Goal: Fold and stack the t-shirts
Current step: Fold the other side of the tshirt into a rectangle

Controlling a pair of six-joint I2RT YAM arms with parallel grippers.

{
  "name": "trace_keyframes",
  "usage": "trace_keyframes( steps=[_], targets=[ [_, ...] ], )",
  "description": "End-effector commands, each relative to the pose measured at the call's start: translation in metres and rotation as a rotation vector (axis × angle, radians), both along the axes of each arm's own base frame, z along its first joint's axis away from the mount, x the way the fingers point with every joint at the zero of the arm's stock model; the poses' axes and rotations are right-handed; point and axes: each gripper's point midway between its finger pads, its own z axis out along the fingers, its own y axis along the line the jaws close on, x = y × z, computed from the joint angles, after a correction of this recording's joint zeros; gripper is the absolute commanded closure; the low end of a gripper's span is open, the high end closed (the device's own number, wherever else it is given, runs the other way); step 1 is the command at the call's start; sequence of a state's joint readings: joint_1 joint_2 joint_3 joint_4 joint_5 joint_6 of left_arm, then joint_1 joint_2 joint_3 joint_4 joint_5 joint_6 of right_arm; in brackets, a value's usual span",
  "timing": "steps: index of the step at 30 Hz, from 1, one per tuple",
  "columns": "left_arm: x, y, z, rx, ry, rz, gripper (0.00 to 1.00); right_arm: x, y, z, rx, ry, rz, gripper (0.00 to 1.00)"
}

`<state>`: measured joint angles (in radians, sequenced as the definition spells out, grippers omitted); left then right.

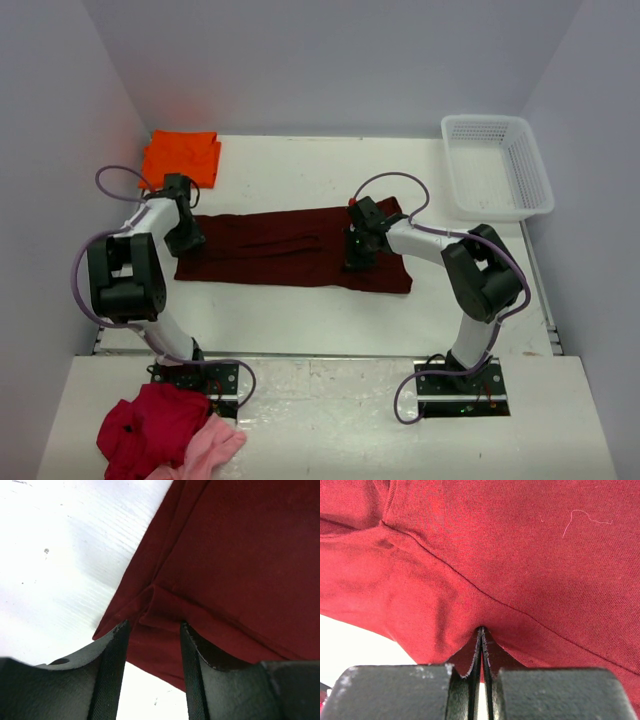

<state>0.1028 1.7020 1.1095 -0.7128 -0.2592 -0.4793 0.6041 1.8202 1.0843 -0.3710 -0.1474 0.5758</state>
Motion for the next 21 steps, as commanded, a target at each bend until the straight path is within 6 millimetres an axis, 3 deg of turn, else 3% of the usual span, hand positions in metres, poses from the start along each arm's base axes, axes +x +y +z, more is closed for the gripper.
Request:
trace_keyframes(
  steps=[1,5,8,11,14,21],
  targets=[
    [0.02,0.012,0.009,0.027,-0.055,0.032,0.53,-0.002,0.006,-0.006,0.008,0.003,0.023,1.0],
    [0.02,0.01,-0.001,0.006,-0.033,0.034,0.59,-0.002,0.006,-0.007,0.011,0.005,0.023,1.0],
    [0.023,0.01,0.001,0.003,-0.05,0.026,0.68,-0.002,0.006,-0.009,0.007,0.012,0.021,1.0],
    [0.026,0.011,0.002,-0.006,-0.056,0.027,0.9,-0.002,0.005,-0.009,0.005,0.011,0.017,1.0],
    [0.028,0.011,0.006,-0.01,-0.07,0.027,1.0,-0.001,0.007,-0.009,0.01,0.012,0.021,1.0],
    [0.029,0.015,0.027,-0.001,-0.137,0.07,1.0,-0.002,0.006,-0.012,-0.004,0.02,0.019,1.0]
  ],
)
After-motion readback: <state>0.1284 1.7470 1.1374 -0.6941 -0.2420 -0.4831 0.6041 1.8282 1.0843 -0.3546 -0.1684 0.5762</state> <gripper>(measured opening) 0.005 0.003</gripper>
